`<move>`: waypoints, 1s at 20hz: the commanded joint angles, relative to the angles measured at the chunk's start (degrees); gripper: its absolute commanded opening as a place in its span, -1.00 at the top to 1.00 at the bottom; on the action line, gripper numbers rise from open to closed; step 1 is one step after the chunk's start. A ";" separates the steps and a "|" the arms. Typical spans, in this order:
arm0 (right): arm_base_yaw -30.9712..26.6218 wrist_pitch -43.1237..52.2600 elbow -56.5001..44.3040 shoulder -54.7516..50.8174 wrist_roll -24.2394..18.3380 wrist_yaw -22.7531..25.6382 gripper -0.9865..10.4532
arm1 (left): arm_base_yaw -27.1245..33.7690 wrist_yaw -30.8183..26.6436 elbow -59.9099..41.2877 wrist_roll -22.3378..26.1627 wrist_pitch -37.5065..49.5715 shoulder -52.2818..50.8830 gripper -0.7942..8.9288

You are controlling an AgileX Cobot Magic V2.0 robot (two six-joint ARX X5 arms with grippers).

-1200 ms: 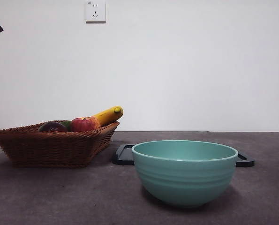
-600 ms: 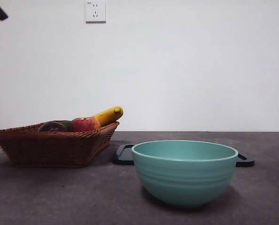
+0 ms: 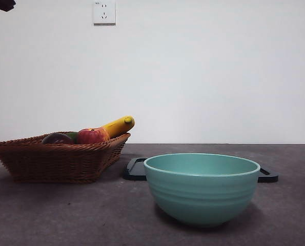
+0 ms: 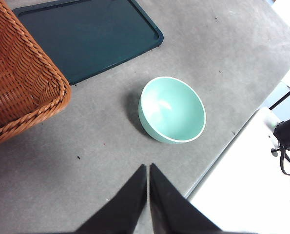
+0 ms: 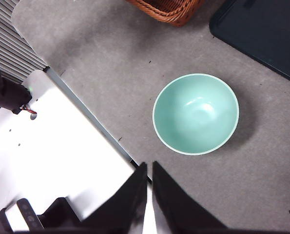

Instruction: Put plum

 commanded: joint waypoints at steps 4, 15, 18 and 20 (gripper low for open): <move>0.31 0.68 1.03 0.44 -0.85 -0.13 0.81 | -0.22 0.33 0.92 0.68 0.63 0.35 0.82; 0.33 0.68 1.03 0.44 -0.85 -0.15 0.81 | 5.90 -1.20 -1.31 5.49 17.33 -8.98 0.82; 0.31 0.68 1.03 0.44 -0.85 -0.15 0.81 | 11.19 -8.57 -9.35 5.18 36.59 -18.03 0.82; 0.33 0.68 1.03 0.44 -0.85 -0.15 0.81 | 13.60 -15.74 -16.48 5.16 46.99 -24.04 0.82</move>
